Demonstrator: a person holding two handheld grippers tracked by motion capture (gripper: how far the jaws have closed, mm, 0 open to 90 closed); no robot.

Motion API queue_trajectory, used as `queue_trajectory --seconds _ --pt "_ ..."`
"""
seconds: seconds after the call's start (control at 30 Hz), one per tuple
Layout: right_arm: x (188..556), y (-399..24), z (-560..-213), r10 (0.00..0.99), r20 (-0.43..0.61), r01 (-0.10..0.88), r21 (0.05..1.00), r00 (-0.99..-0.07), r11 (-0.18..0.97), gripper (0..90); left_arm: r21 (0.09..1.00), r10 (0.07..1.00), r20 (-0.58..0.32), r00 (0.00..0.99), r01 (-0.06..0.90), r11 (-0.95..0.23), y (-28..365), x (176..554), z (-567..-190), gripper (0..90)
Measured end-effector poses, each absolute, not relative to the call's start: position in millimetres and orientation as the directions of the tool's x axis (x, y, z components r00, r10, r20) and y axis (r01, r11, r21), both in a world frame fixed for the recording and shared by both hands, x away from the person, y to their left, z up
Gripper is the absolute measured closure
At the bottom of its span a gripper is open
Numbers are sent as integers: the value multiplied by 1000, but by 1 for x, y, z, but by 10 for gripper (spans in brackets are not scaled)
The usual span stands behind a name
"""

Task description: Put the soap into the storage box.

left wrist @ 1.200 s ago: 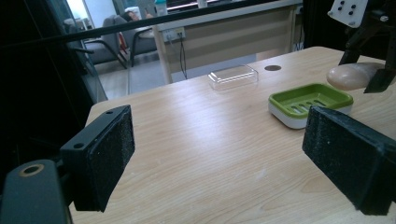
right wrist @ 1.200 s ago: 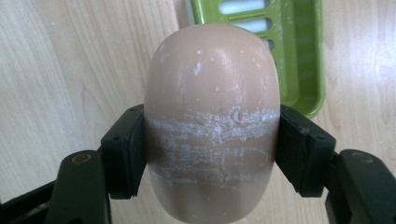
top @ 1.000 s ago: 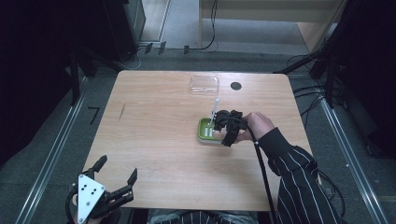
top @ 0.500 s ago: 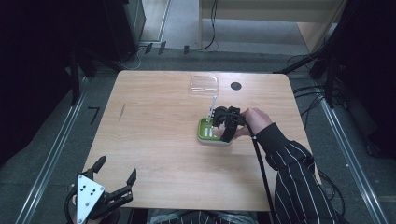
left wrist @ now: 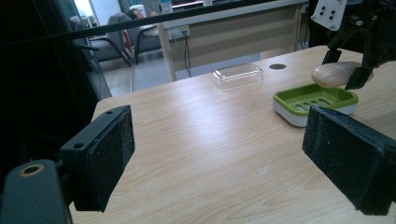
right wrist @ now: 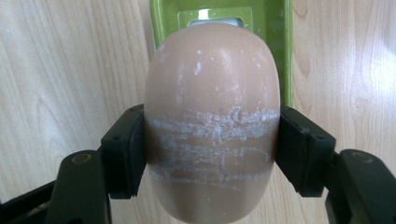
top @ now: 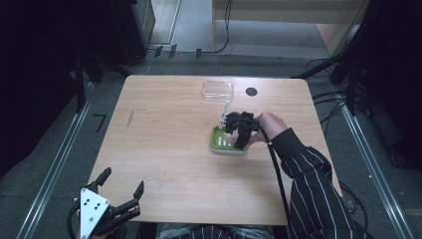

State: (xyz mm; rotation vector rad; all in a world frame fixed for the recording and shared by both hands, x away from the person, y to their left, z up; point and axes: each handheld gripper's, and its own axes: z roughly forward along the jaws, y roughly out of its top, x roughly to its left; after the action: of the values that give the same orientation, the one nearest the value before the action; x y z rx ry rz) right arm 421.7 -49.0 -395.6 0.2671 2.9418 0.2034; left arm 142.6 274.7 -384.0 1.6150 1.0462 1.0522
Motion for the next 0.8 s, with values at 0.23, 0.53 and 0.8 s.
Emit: queue_trajectory --seconds 0.23,0.53,0.8 --pt "426 -46 -400 175 -167 147 165 -970 975 334 959 948 175 267 170 -225 276 139 -384 96" --pt "434 -38 -409 149 -164 124 154 -975 980 334 960 953 175 247 172 -221 279 135 -384 96" --pt "441 -37 -413 151 -164 127 151 -975 980 333 960 954 175 243 172 -219 280 133 -384 96"
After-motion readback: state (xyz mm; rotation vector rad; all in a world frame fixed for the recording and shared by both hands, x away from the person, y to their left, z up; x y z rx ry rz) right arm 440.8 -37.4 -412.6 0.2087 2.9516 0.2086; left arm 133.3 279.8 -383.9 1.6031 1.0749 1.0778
